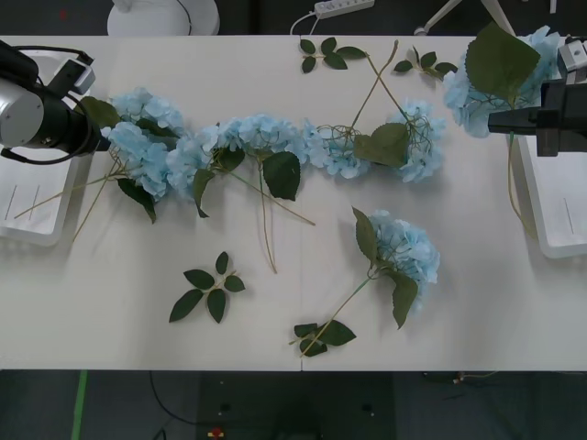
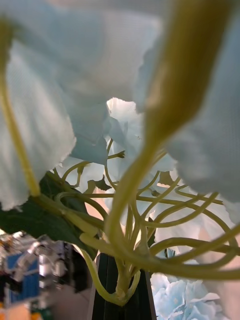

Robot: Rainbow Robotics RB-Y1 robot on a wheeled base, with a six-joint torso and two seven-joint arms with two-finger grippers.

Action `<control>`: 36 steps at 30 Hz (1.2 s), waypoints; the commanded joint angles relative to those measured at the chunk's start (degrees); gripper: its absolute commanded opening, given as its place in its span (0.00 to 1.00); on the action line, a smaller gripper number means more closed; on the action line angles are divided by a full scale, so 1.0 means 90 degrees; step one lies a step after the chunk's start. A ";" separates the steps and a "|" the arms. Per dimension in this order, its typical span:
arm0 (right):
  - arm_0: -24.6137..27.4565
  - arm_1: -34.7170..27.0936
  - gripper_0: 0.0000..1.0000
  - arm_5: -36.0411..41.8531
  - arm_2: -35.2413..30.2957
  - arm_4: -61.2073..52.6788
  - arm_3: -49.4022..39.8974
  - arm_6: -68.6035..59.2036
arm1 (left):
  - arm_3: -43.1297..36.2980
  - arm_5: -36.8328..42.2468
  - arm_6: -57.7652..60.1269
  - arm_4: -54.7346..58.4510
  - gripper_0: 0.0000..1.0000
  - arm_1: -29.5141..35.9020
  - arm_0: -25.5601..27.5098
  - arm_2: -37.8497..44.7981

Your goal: Place the red flowers into the right box and the blue flowers into the left box. If a person shows an open palm, hand one flower to the person first, then continue sorting.

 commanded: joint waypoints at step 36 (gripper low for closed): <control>-0.1410 0.0856 0.00 -0.1513 0.1807 -0.1885 -0.2116 0.4600 | 0.1295 -0.1211 0.1162 -0.1359 0.18 -0.1380 0.0055 -0.0905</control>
